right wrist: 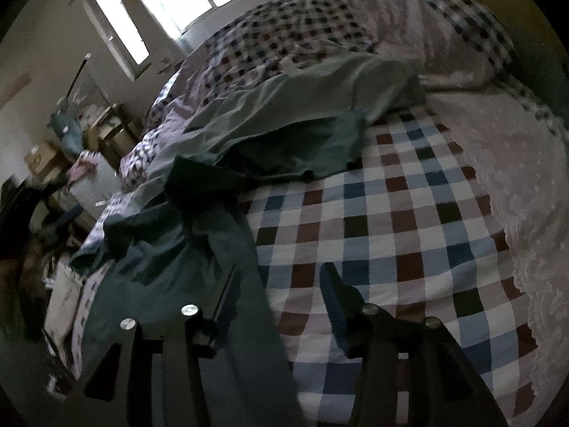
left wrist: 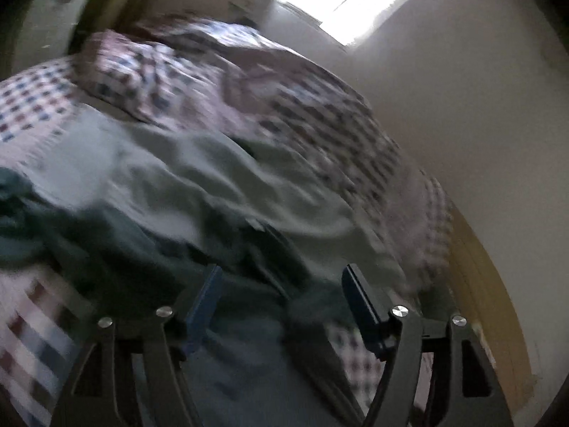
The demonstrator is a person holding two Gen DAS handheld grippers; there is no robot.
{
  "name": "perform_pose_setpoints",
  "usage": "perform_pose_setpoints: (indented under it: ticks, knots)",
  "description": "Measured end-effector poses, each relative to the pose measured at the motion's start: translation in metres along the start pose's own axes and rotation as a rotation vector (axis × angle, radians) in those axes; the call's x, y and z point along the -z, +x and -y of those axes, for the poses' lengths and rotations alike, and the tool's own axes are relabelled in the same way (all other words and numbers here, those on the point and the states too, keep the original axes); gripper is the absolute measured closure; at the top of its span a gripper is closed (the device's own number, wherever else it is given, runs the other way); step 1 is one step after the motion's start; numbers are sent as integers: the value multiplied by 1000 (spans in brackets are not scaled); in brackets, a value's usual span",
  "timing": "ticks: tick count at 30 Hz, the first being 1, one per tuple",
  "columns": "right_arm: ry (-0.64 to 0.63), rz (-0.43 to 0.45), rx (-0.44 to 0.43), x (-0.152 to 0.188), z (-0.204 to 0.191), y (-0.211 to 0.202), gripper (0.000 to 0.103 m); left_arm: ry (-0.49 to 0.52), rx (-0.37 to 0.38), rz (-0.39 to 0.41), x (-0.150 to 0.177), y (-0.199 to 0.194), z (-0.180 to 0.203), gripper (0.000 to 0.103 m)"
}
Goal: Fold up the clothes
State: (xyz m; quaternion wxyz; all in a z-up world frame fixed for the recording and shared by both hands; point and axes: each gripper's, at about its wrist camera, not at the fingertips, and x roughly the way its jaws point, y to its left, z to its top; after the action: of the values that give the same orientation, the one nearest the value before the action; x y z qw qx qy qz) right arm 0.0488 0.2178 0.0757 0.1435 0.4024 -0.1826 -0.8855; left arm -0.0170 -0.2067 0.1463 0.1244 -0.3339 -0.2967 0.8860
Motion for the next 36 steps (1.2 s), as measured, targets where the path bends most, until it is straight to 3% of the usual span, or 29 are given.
perform_pose_setpoints:
  ticks: [2, 4, 7, 16, 22, 24, 25, 26, 28, 36]
  knots:
    - [55, -19, -11, -4, 11, 5, 46, 24, 58, -27, 23, -3, 20, 17]
    - [103, -39, -17, -9, 22, 13, 45, 49, 110, -54, 45, -5, 38, 17]
    - [139, -41, 4, -22, 37, 25, 44, 117, 127, -83, 64, 7, 53, 17]
    - [87, 2, 122, -92, 68, 86, 44, 154, -98, -178, 70, 54, 27, 17]
    - [42, -43, 155, -124, 72, 145, 45, 109, -168, -199, 62, 65, -4, 17]
    - [5, -59, 178, -130, 71, 156, 51, 92, -185, -209, 61, 70, -13, 17]
    - [-11, -61, 197, -134, 71, 157, 70, 80, -187, -217, 61, 73, -17, 17]
    - [-28, -64, 215, -138, 72, 159, 101, 68, -188, -226, 61, 75, -21, 17]
    - [-61, -69, 252, -145, 72, 161, 101, 47, -179, -240, 61, 80, -25, 17]
    - [-97, 92, 519, -230, 105, 90, 101, 39, -144, -251, 62, 91, -24, 17]
